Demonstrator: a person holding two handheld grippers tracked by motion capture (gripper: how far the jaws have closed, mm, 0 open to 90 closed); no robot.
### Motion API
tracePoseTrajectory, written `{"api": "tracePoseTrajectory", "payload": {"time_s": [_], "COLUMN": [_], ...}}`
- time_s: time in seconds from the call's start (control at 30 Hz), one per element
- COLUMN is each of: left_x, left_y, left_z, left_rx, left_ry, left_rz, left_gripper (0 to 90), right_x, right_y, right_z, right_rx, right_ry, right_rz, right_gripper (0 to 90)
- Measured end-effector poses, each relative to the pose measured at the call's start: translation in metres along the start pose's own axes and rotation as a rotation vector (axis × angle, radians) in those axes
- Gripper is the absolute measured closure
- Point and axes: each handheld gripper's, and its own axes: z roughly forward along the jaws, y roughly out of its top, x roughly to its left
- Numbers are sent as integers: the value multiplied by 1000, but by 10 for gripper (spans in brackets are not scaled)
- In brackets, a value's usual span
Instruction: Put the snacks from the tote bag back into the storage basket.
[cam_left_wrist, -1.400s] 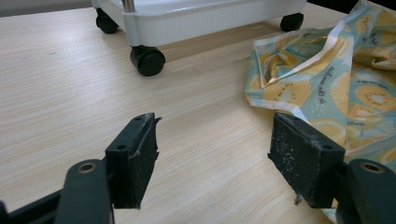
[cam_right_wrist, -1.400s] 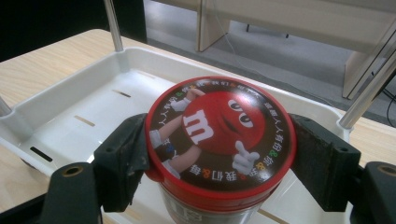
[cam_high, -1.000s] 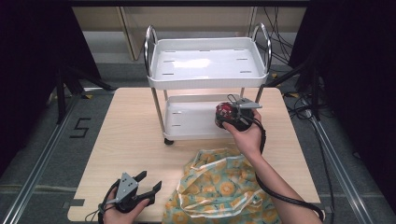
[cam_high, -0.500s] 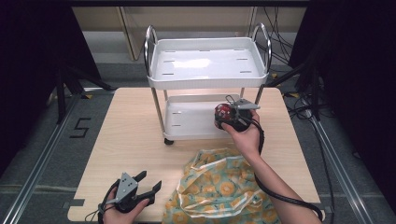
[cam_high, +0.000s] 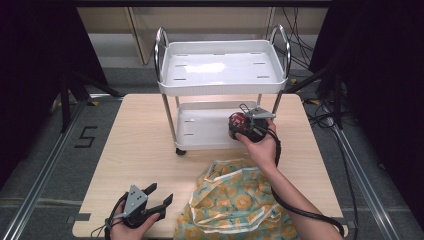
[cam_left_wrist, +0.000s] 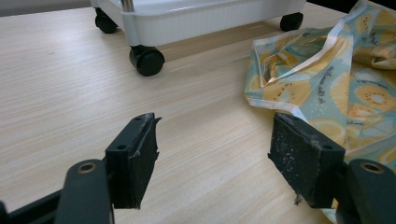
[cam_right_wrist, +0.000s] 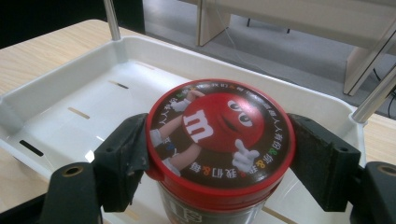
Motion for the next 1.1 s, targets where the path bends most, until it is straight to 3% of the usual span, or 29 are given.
{"api": "tracePoseTrajectory", "payload": {"time_s": [0.83, 0.9, 1.03, 1.1], "left_x": [-1, 1, 1, -1], "left_y": [0, 0, 0, 0], "left_z": [0, -1, 0, 1], "left_rx": [-15, -3, -5, -18], "left_ry": [-8, -10, -10, -11], "left_rz": [-15, 7, 3, -17], "left_gripper": [312, 312, 312, 312], "right_x": [4, 4, 4, 3], "right_y": [-7, -7, -8, -8], "right_z": [6, 7, 7, 7], "right_rx": [22, 28, 35, 35], "right_ry": [2, 7, 10, 6], "right_rz": [8, -1, 2, 5], "right_gripper": [261, 261, 261, 261]}}
